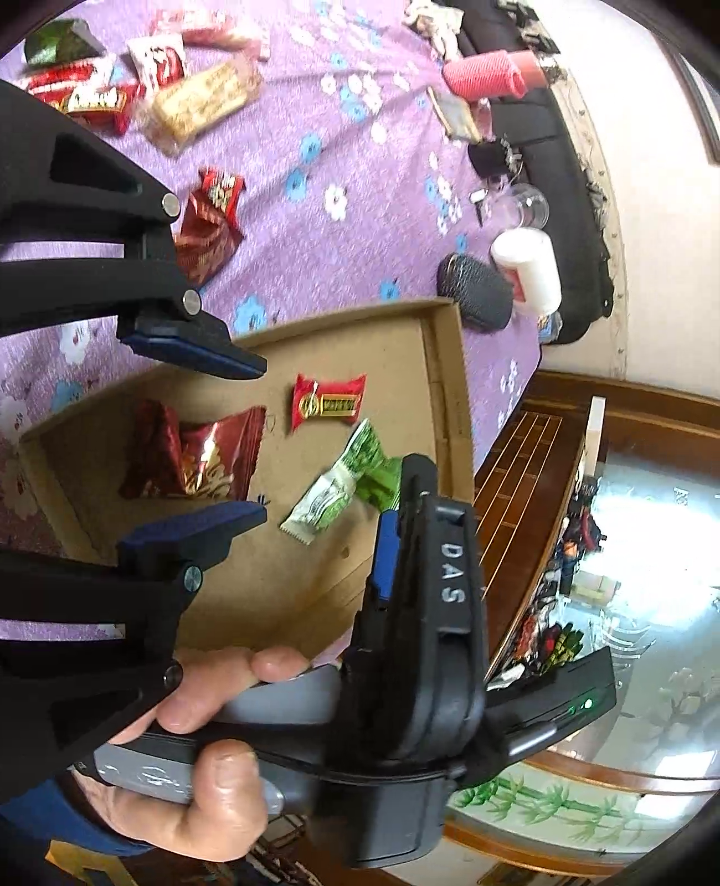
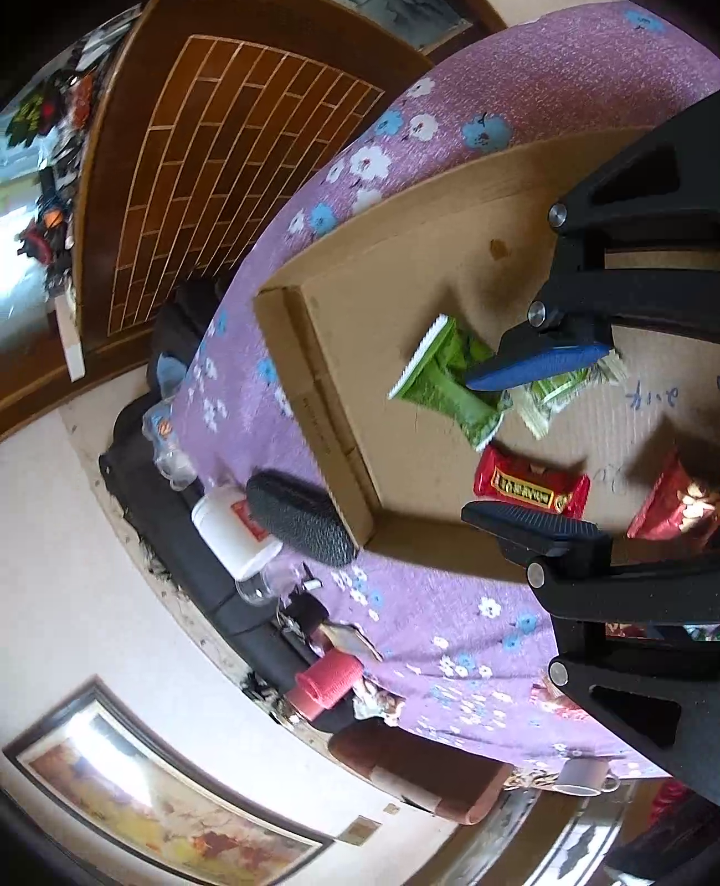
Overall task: Organize snacks
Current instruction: 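Lower the foil packet into the tray and open the left tool, then move the left tool back and grasp a green packet from the pile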
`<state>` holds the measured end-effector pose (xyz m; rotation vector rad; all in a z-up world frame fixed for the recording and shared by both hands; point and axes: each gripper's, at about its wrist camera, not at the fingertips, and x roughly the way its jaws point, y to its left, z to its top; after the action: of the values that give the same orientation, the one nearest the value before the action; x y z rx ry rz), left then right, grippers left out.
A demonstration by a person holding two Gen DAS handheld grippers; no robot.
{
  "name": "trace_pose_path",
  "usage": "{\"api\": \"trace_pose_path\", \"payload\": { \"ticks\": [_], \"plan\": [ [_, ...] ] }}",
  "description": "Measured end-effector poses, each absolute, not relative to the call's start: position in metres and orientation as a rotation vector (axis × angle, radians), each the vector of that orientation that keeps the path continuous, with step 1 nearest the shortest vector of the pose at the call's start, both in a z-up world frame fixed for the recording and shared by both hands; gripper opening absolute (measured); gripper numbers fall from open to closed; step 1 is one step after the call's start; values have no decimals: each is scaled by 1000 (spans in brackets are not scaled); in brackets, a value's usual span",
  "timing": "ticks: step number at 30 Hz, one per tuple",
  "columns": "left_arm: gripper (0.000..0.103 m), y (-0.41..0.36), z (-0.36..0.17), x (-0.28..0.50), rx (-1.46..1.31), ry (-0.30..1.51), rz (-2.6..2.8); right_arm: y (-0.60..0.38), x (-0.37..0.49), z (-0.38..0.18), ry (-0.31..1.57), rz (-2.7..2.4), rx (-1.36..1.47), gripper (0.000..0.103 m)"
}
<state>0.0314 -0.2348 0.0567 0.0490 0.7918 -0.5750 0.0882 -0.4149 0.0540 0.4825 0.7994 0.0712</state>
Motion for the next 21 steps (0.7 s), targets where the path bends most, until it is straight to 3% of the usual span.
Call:
{"api": "trace_pose_path", "payload": {
  "ticks": [11,21],
  "plan": [
    [44,-194,80,28,38,852,-452,-397,84,58,773,116,415,44],
    [44,-63,75,15,-42,895,-275,-358,76,62,755,232,322,44]
  ]
}}
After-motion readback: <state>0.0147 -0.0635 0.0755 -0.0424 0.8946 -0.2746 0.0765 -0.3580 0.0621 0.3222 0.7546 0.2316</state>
